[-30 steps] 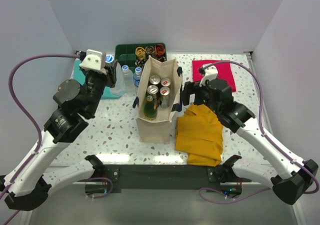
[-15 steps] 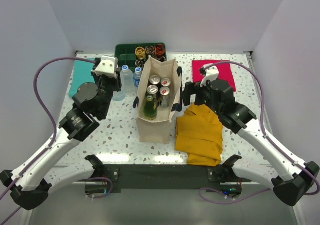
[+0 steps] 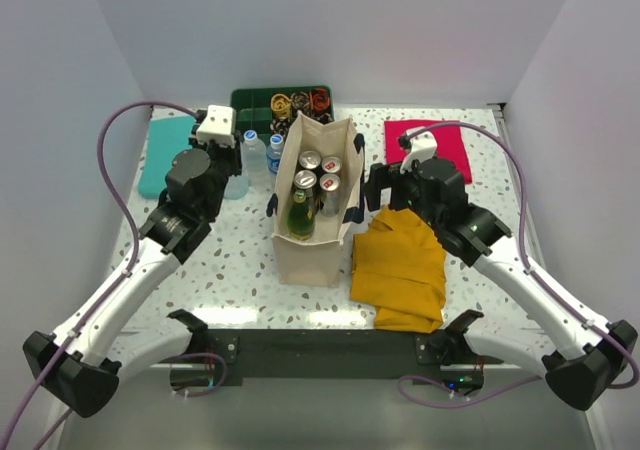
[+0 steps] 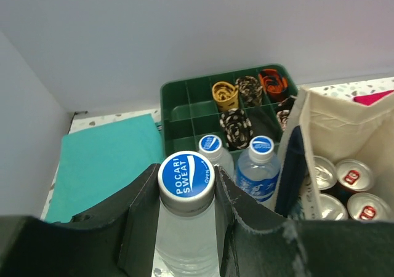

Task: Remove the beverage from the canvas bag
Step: Place the drink at the center of the board.

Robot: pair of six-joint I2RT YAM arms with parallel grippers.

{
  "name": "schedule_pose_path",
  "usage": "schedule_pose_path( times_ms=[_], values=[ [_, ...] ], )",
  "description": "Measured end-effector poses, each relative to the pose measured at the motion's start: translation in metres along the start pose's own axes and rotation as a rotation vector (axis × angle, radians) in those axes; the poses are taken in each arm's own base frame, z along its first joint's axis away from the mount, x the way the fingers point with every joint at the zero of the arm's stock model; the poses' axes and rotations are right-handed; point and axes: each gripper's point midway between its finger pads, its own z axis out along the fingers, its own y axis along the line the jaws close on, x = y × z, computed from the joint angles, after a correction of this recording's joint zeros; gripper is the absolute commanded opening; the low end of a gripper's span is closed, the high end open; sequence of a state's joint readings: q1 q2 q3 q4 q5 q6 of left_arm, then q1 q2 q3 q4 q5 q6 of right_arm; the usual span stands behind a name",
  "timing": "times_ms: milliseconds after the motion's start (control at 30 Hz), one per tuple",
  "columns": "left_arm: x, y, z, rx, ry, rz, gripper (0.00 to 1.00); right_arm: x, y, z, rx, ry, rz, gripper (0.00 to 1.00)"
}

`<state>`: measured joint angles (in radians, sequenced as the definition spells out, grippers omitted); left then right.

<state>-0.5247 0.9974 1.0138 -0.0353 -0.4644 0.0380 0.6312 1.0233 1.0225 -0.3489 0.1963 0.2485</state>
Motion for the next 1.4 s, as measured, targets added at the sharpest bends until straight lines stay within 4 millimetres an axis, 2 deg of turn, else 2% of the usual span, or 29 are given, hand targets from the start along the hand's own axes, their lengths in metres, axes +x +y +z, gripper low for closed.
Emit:
schedule_pose_path(
  times_ms=[133,367,500,700,933,1400],
  values=[
    [0.027,0.010,0.008,-0.026,0.046,0.000,0.00,0.007,-0.001,0.006,0.006,0.025,-0.007,0.98],
    [0.060,-0.008,0.021,0.038,0.097,-0.043,0.00,0.015,-0.001,0.014,0.014,0.057,-0.014,0.98],
    [0.074,-0.007,0.026,0.038,0.110,-0.067,0.00,0.021,-0.001,0.019,0.020,0.076,-0.019,0.98],
    [0.088,-0.003,0.034,0.021,0.100,-0.089,0.00,0.022,-0.002,0.021,0.026,0.081,-0.021,0.98],
    [0.108,-0.009,0.047,0.038,0.114,-0.106,0.00,0.021,-0.005,0.021,0.043,0.077,-0.023,0.98],
    [0.139,-0.016,0.051,0.051,0.086,-0.121,0.00,0.025,-0.006,0.026,0.050,0.087,-0.027,0.98]
  ],
)
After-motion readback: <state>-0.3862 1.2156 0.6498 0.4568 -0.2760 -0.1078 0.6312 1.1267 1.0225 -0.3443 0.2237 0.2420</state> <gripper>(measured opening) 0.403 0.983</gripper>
